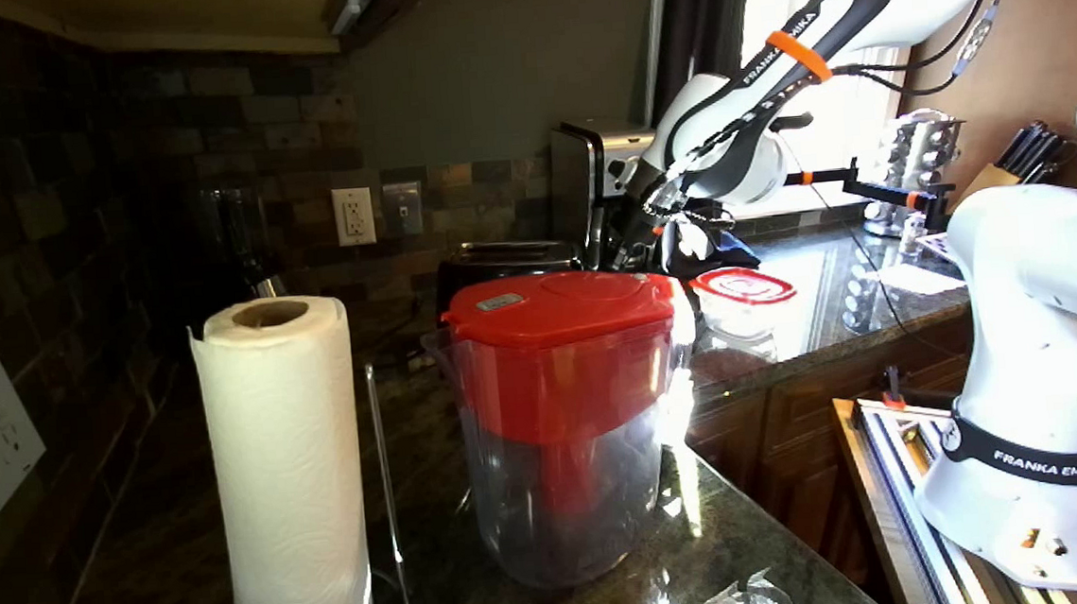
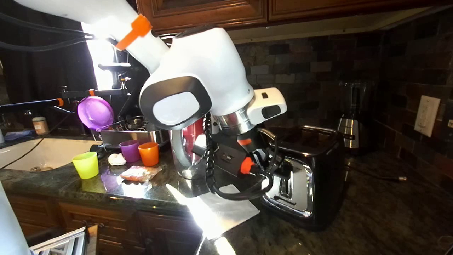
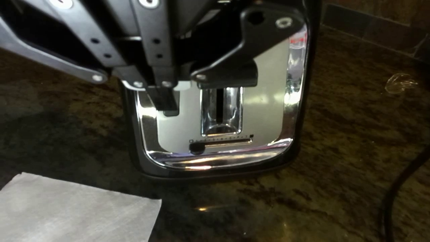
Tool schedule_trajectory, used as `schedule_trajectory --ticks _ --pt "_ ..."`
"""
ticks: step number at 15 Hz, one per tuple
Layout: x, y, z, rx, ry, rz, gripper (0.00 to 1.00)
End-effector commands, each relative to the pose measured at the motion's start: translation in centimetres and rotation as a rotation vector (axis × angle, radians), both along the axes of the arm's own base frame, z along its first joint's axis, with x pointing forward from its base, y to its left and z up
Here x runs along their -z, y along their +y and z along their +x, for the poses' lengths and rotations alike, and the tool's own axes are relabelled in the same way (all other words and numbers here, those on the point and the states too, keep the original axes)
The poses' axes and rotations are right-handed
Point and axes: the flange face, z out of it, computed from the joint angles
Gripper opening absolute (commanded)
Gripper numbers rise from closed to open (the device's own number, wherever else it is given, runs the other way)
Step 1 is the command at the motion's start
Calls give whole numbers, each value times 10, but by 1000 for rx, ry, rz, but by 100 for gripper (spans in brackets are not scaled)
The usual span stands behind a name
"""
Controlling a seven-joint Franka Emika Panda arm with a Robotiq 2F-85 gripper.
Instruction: Press a button on the toaster.
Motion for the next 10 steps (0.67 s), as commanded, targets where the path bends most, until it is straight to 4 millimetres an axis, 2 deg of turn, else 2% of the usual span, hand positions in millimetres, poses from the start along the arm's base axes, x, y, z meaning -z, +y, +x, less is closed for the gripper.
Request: schedule_trajectory --ticks 1,10 --pt "2 1 6 -20 21 14 0" --pt "4 3 7 -19 24 19 0"
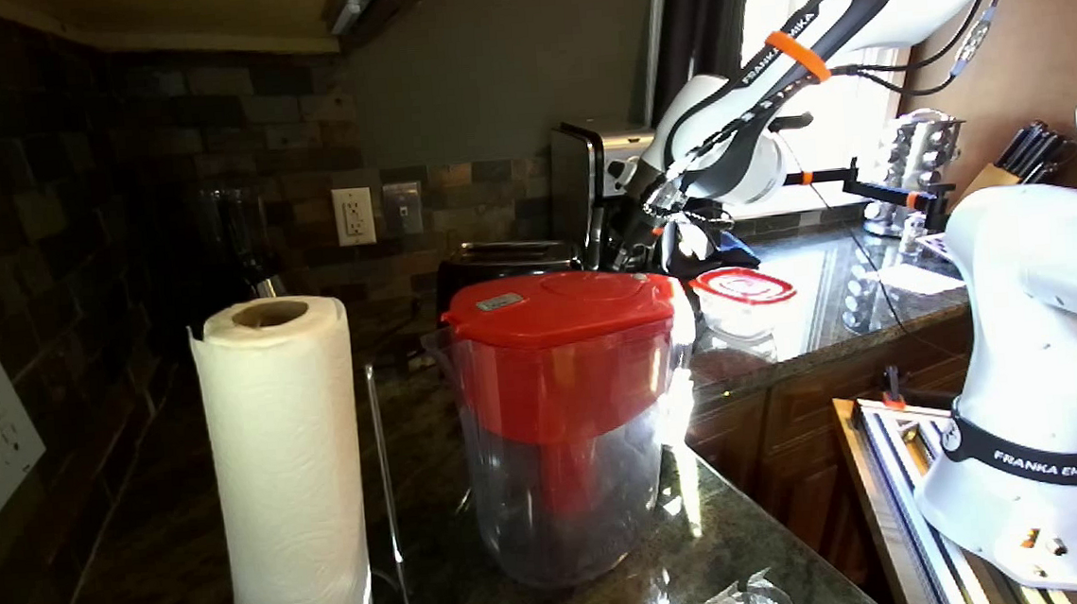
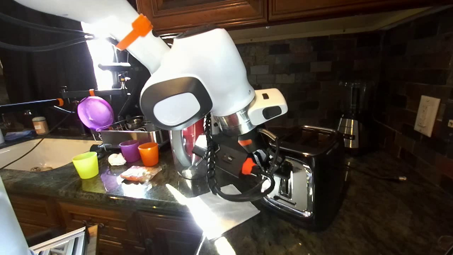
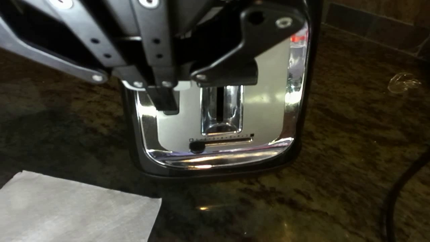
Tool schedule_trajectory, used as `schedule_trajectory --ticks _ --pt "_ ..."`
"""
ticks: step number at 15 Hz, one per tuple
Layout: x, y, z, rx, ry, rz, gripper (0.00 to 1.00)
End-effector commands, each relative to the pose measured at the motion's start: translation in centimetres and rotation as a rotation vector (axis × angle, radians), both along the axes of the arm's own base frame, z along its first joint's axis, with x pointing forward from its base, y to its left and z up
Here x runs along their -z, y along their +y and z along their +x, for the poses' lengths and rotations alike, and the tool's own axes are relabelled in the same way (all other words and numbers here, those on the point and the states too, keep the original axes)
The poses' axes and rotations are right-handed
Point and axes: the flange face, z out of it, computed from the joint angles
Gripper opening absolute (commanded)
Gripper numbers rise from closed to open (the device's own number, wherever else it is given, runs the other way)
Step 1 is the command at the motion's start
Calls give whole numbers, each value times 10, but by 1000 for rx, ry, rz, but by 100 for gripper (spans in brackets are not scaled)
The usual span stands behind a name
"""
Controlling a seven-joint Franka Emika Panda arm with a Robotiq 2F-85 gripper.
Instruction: Press a button on the toaster.
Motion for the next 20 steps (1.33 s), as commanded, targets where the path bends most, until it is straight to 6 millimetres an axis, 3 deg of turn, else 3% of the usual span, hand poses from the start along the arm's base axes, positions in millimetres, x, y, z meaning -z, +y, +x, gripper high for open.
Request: schedule_trajectory --ticks 1,20 --pt "2 4 7 -11 23 18 0" --pt "0 4 5 -89 -17 -5 0"
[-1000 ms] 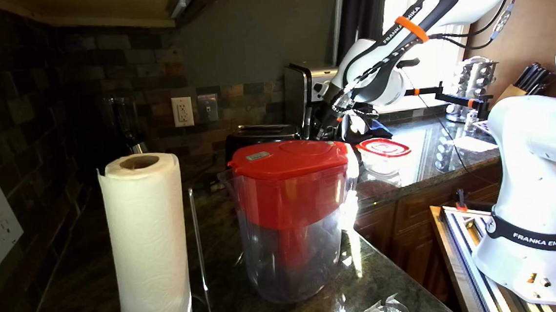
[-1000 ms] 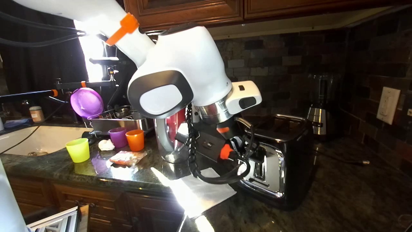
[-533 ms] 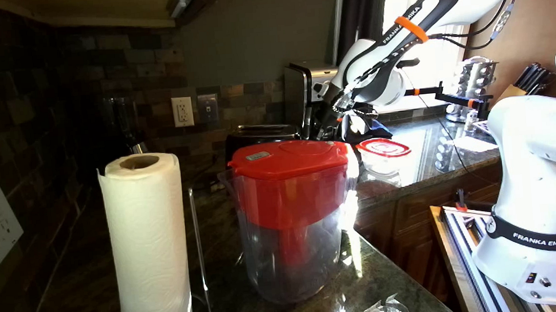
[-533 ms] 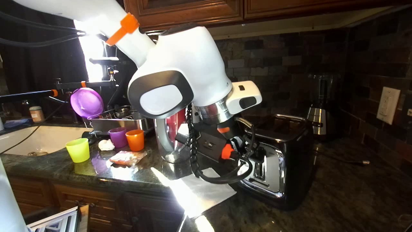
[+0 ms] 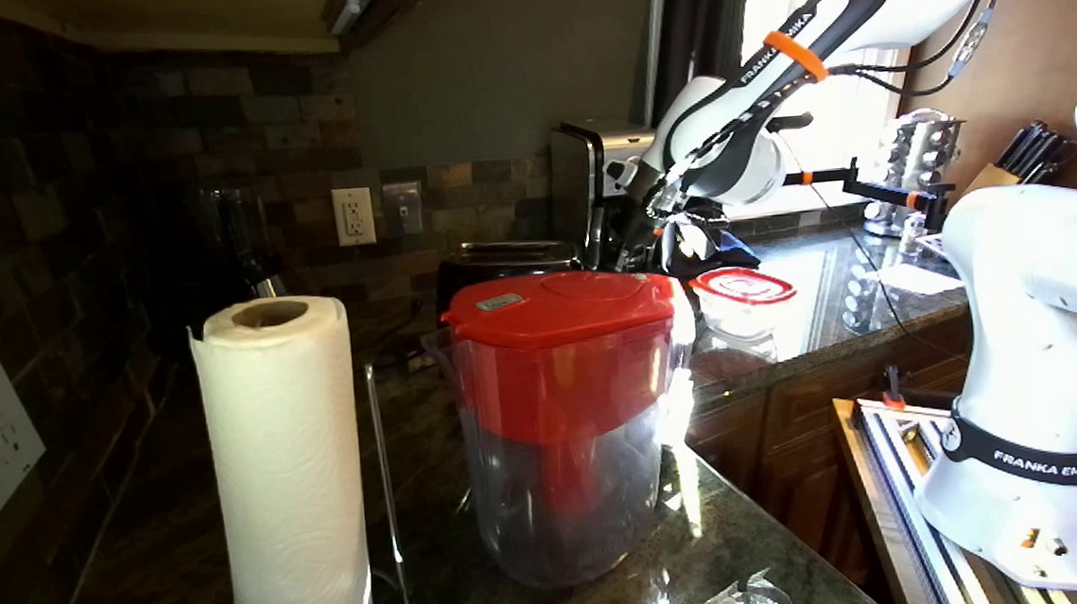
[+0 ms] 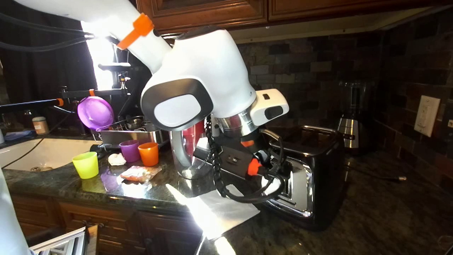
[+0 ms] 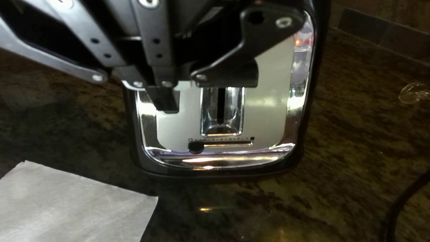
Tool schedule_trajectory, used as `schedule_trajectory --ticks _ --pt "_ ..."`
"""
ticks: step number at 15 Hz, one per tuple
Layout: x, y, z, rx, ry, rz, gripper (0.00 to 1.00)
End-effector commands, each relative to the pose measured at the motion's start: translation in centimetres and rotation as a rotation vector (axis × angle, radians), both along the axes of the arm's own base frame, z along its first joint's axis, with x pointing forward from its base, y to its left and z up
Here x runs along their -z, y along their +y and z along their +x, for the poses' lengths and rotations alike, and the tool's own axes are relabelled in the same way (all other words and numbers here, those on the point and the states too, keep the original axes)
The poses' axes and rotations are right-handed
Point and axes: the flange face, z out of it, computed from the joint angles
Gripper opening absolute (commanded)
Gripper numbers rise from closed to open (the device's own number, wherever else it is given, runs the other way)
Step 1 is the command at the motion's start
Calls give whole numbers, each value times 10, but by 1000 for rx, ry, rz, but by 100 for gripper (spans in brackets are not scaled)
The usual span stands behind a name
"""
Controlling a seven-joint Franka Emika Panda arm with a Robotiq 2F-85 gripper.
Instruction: Press a button on the toaster.
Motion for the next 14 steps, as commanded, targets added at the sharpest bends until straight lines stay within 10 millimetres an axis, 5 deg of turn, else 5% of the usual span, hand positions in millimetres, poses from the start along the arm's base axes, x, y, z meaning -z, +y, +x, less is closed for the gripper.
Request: schedule_trajectory --ticks 1,14 --pt "-2 6 4 -29 -14 13 0" --pt "-2 3 2 -58 -49 1 0"
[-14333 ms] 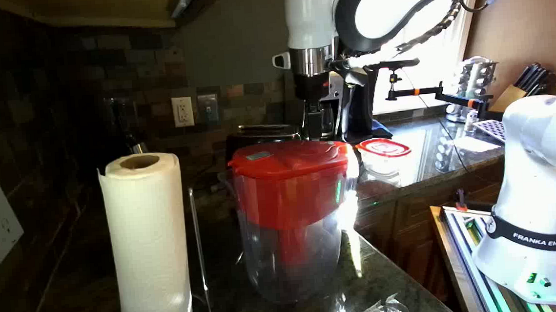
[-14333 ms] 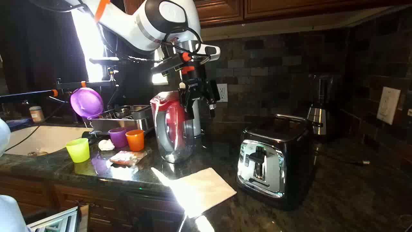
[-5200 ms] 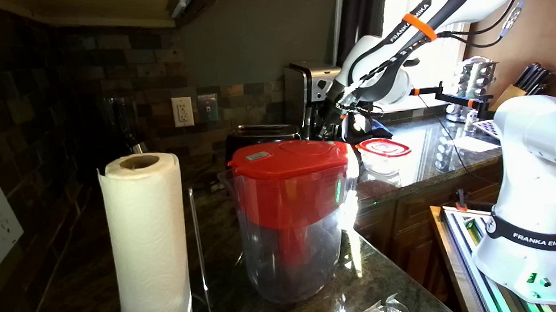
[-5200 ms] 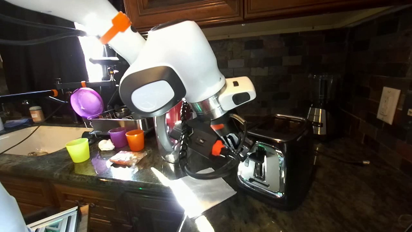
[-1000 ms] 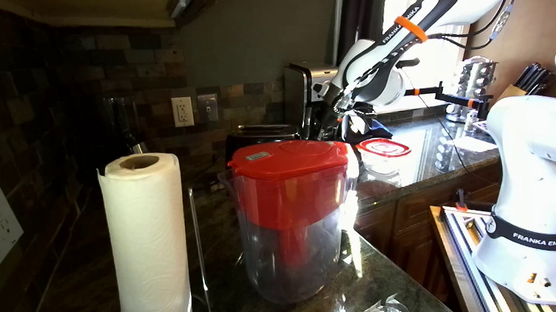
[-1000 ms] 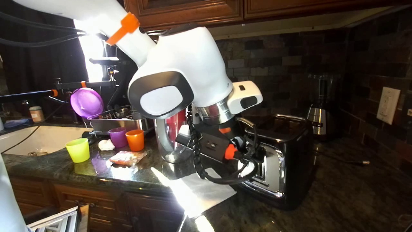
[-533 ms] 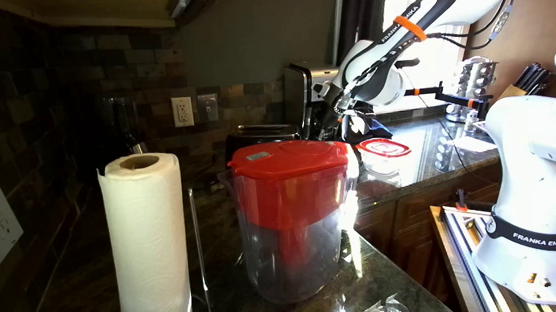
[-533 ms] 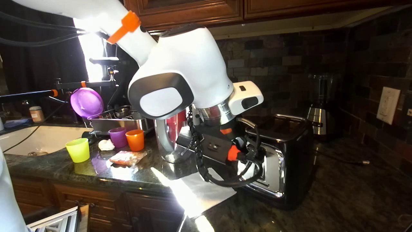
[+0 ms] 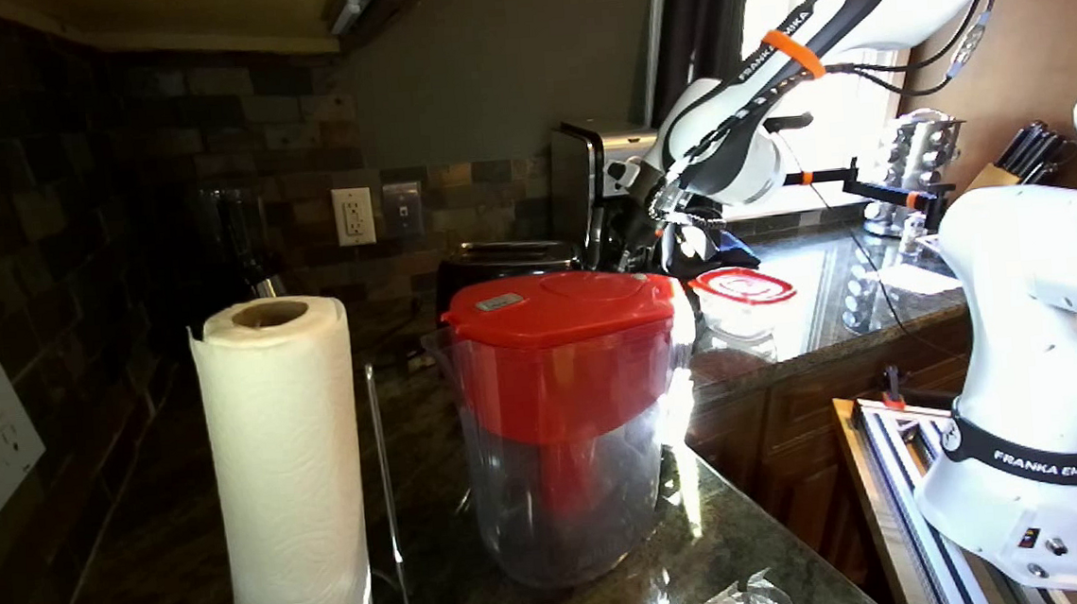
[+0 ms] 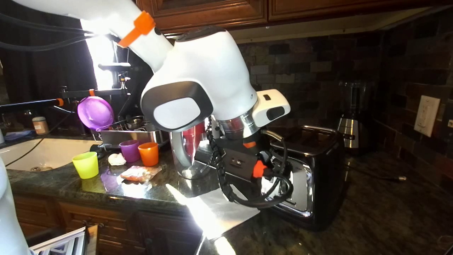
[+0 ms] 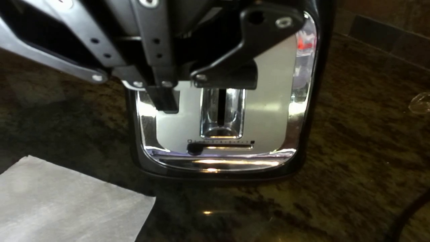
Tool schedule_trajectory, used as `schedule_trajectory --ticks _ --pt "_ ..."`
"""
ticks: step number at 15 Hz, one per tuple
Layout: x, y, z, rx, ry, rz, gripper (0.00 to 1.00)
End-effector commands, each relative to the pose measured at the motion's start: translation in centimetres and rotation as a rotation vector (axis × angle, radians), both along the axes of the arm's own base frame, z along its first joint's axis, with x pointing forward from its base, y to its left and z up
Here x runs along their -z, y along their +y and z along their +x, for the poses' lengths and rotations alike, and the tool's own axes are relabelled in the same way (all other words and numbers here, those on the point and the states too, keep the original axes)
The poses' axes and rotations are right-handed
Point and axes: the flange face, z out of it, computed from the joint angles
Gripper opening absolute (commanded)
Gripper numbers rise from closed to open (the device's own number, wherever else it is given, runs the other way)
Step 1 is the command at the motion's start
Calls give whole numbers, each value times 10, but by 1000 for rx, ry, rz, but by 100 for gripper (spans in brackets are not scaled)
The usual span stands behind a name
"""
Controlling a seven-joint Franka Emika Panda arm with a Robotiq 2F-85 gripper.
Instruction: Press a button on the toaster.
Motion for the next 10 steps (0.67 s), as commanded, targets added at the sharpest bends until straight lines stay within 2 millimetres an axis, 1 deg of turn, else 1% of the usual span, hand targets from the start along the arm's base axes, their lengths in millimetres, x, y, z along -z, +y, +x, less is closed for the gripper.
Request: schedule_trajectory --ticks 1,10 --pt "-3 6 3 -6 -35 6 0" --pt "-3 5 4 6 -41 8 0"
